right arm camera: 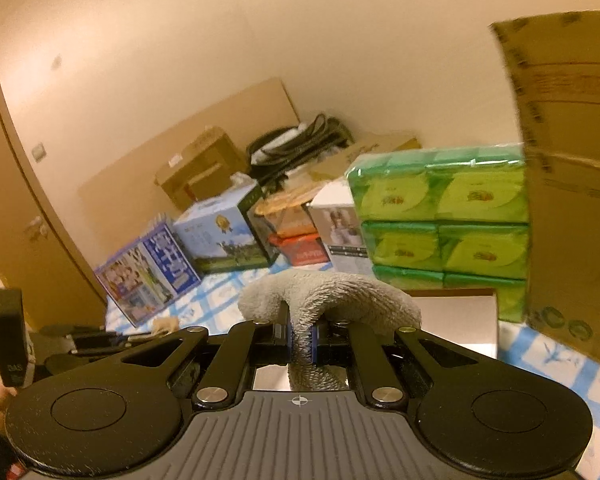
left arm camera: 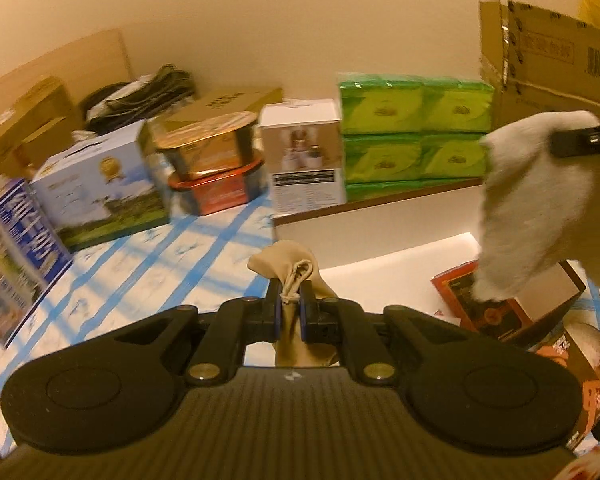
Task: Organize soft objects
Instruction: 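Carry the grey and beige socks into the white box and open both tools, then move both open tools back to the remaining socks on the bed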
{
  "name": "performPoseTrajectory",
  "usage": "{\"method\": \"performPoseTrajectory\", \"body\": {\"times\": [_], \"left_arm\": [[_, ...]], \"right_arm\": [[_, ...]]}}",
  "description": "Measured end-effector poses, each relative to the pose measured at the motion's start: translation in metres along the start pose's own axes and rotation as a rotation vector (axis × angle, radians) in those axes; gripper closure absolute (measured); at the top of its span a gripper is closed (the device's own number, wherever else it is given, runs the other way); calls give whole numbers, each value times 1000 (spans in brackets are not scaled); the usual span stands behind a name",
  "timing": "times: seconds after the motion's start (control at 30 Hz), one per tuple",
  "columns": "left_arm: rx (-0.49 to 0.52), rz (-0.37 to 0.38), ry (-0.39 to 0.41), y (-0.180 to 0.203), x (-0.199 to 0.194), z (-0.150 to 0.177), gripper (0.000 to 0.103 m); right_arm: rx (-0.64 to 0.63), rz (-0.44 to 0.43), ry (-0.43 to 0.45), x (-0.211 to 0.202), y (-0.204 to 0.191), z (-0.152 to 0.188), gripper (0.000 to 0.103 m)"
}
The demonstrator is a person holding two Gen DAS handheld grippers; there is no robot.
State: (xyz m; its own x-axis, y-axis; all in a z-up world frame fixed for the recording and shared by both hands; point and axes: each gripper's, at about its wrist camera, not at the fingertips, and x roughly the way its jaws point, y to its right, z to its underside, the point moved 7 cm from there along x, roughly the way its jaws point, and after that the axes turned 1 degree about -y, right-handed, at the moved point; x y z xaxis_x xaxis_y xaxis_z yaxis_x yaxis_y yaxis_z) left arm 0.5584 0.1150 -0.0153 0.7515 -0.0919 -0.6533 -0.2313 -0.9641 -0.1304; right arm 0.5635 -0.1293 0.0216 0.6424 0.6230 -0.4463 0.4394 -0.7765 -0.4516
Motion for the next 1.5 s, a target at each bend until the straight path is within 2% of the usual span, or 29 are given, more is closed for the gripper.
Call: {"method": "performPoseTrajectory", "body": {"times": [0.27,0.37,0.4,0.43,0.5,0.57,0.63,0.83,1.0,1.5], "left_arm": [[39,55,-29,23,45,-28,95],[37,83,-21,29,56,-37,87],[40,83,-15,31,57,-39,78],[51,80,-7,33,58,-41,74],[78,68,3,38,61,-42,67],[88,71,-8,41,64,-40,66],[88,72,-20,41,66,-37,66],[89,66,-55,36,69,-27,65],[86,65,-65,35,68,-23,64],[68,42,-67,29,50,-23,63]], "right_arm": [[-62,26,-56,53,6,-5,94],[-92,42,-60,64,8,-4,94],[-96,49,-66,68,9,-3,94],[-93,54,-74,72,10,-3,94],[-82,54,-84,77,12,-2,86],[-83,55,-90,80,13,-1,55],[-84,63,-78,81,14,-1,48],[-69,82,-122,87,21,4,48],[-103,116,-217,94,24,13,46],[-84,114,-222,74,20,16,46]]}}
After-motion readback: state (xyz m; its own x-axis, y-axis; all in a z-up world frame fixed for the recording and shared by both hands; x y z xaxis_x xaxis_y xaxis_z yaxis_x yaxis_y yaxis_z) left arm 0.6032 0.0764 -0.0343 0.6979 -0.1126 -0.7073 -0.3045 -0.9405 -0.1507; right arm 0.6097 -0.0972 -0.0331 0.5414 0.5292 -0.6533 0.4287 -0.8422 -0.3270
